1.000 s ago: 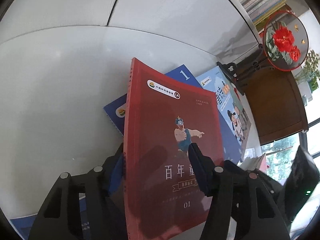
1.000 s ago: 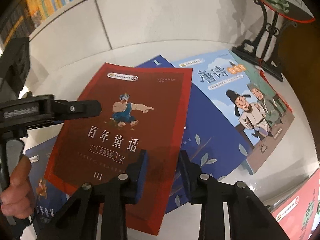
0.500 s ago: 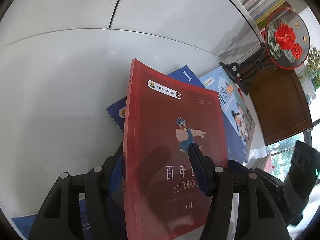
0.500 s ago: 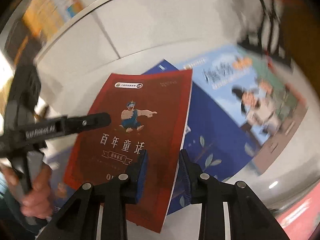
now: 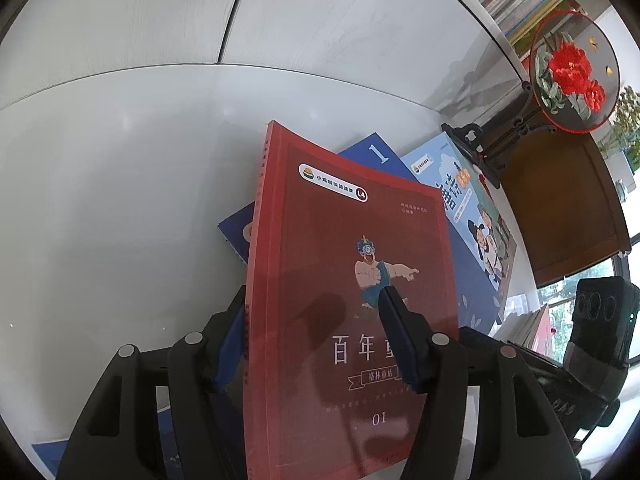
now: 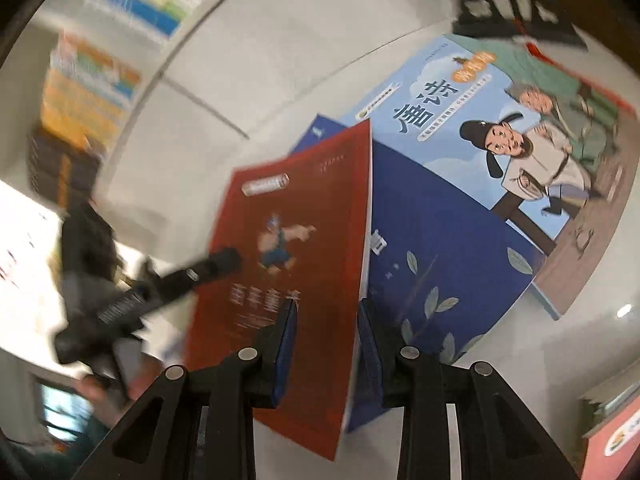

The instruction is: Organize books

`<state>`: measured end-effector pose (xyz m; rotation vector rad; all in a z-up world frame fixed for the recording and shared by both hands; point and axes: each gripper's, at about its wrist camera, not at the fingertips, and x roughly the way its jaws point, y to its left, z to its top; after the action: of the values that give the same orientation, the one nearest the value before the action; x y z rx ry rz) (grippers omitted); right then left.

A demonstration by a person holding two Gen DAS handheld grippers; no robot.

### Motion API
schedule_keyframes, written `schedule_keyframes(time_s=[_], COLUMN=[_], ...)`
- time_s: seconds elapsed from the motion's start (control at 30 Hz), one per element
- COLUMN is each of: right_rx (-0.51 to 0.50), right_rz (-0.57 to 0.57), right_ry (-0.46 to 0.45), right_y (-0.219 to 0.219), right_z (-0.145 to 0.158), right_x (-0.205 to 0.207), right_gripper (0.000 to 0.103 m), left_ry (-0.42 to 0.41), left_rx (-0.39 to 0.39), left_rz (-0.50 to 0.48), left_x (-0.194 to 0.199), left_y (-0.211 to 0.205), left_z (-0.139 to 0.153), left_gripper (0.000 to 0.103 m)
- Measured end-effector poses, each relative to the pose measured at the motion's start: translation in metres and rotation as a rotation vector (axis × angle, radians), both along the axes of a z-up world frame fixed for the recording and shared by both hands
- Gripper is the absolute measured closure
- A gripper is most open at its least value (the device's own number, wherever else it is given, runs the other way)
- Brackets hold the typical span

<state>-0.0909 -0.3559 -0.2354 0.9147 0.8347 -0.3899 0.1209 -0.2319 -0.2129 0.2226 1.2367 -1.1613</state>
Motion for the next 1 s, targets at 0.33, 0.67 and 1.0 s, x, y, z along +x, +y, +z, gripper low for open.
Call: schedule_keyframes(time_s=[0.33, 0.67, 1.0], right_rx=[0.224, 0.312, 0.338], right_rz=[-0.013, -0.029, -0.044], right_ry=[-0.011, -0.068, -0.117], right_y=[0.038, 0.072, 0.072], right_z=[-0.007, -0.017, -0.025], right_x=[-0.040, -0.044, -0.040], right_gripper=[0.071, 0.070, 0.069], left_ry=[0.065, 0.049, 0.018], left_rx=[0.011, 0.010, 0.034], left_rz=[-0.007, -0.012, -0.021], left_x=[0.004, 0.006, 0.001], left_y=[0.002, 0.001, 0.000], left_z=[0.001, 0.007, 0.001], left_gripper=[0.044, 0.044, 0.044])
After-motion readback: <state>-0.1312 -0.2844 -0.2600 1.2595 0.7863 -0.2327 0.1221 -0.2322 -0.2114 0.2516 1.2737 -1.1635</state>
